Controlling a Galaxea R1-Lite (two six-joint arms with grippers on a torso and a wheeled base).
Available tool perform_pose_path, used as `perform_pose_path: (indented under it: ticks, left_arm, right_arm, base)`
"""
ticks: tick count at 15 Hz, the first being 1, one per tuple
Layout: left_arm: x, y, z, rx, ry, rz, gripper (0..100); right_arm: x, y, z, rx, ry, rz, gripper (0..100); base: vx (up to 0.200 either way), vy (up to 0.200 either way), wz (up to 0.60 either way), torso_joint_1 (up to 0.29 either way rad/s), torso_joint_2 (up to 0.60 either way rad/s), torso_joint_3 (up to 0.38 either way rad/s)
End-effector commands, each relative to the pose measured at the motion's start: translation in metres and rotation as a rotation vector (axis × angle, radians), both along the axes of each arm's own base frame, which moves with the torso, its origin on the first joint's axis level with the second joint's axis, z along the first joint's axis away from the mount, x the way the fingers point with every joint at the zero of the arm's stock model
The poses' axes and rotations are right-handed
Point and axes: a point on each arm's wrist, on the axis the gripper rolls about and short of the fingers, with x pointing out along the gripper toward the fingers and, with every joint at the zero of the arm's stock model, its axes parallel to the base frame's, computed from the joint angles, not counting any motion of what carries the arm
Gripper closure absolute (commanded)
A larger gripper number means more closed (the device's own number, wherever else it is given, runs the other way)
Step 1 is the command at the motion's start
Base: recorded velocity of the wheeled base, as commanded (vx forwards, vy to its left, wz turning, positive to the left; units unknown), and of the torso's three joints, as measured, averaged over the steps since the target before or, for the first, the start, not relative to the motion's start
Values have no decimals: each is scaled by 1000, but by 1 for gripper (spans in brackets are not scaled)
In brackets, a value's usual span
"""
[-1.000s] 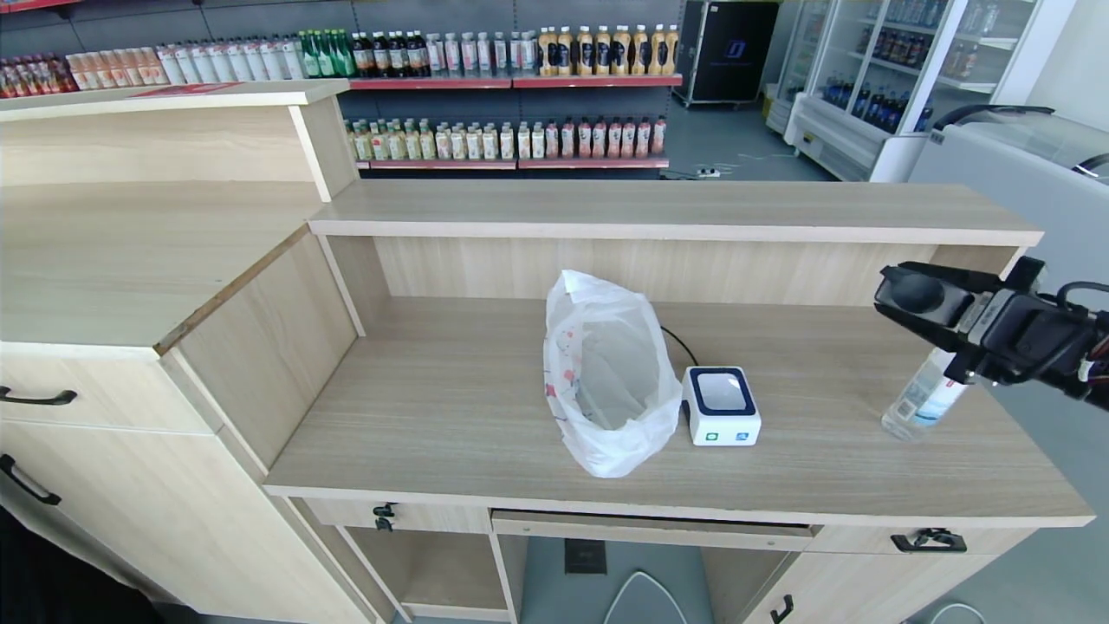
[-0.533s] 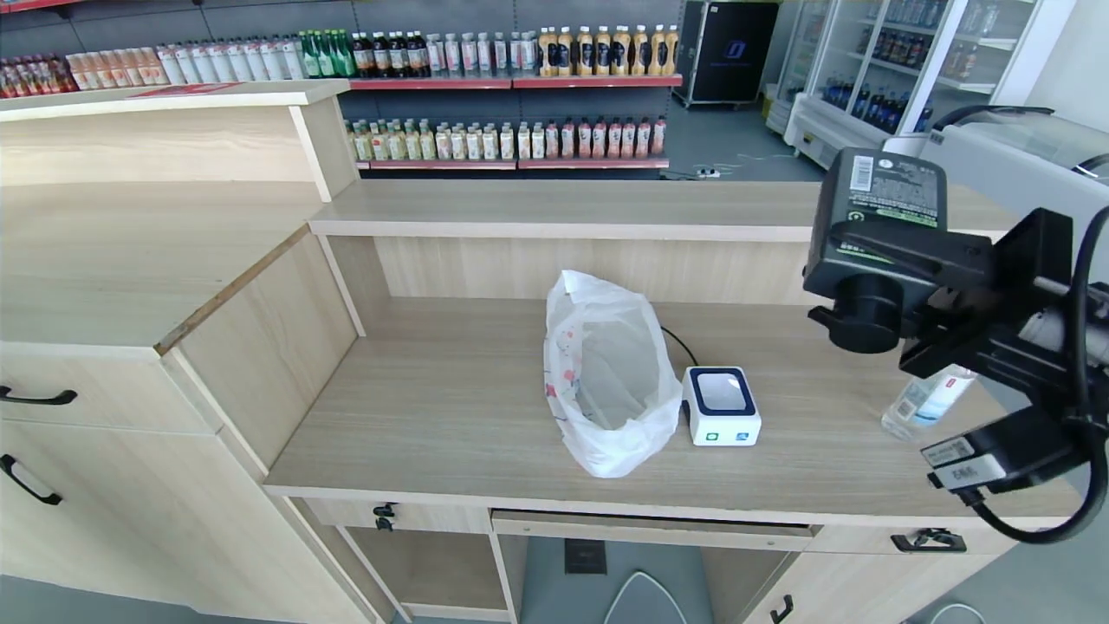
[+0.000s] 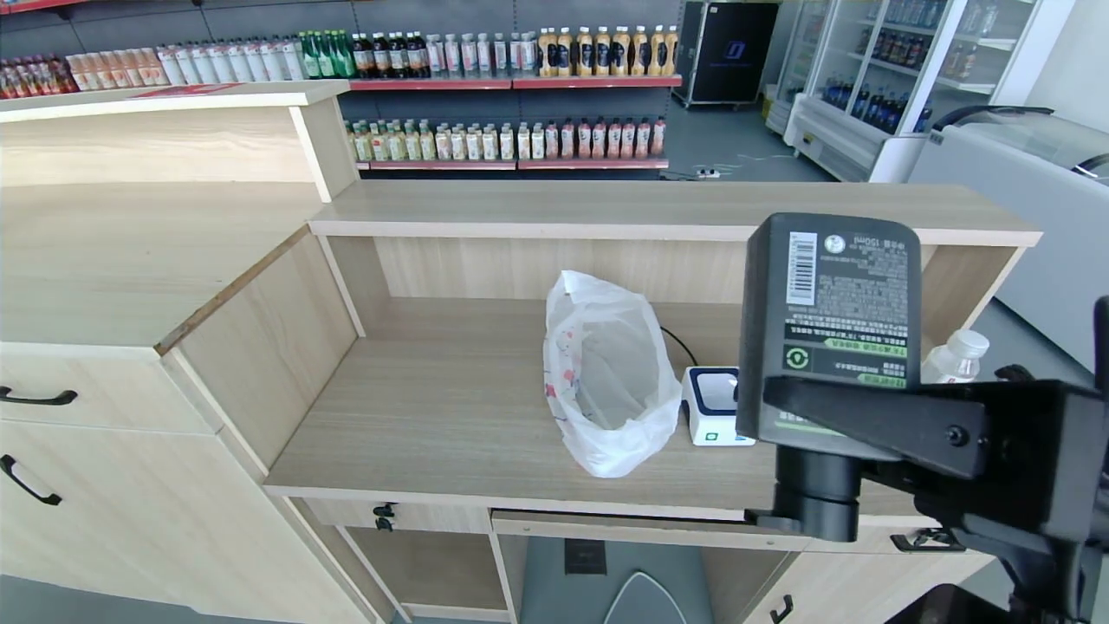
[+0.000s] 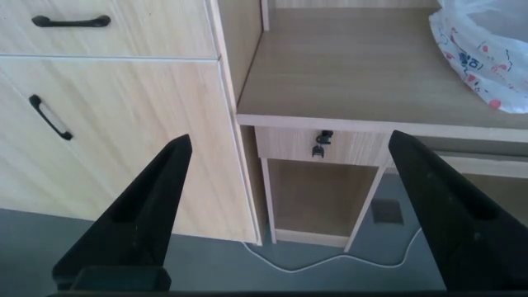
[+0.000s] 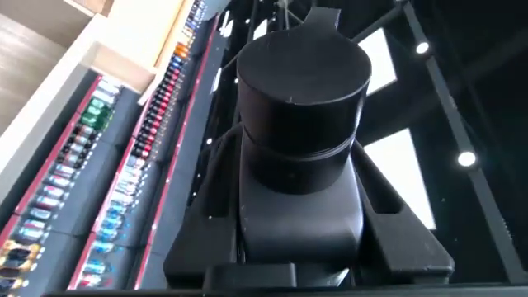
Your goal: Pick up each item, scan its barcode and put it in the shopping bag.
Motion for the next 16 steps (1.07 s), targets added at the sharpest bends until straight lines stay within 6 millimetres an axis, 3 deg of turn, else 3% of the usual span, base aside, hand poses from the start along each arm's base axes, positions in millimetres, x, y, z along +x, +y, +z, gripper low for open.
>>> perform_pose_path:
  ticks: [1,3,6,11,16]
  left_arm:
    - [0,0,0,1,0,1,0]
    - [0,0,0,-1,0,1,0]
    - [0,0,0,-1,0,1,0]
    - [0,0,0,1,0,1,0]
    - [0,0,0,-1,0,1,0]
  right_arm:
    - [-11,11,0,-7,-30,71,100]
    - [-28,26,-7,-68,-61,170,100]
    - [-38,18,-12,-145,-74,176,100]
    - [-38,10,2,-72,-80,147,100]
    - [-38,11,-1,-74,-68,130,100]
  base:
    - [0,0,0,0,0,0]
    - [0,0,0,0,0,0]
    - [0,0,0,0,0,0]
    - [0,0,0,0,0,0]
    - [0,0,0,0,0,0]
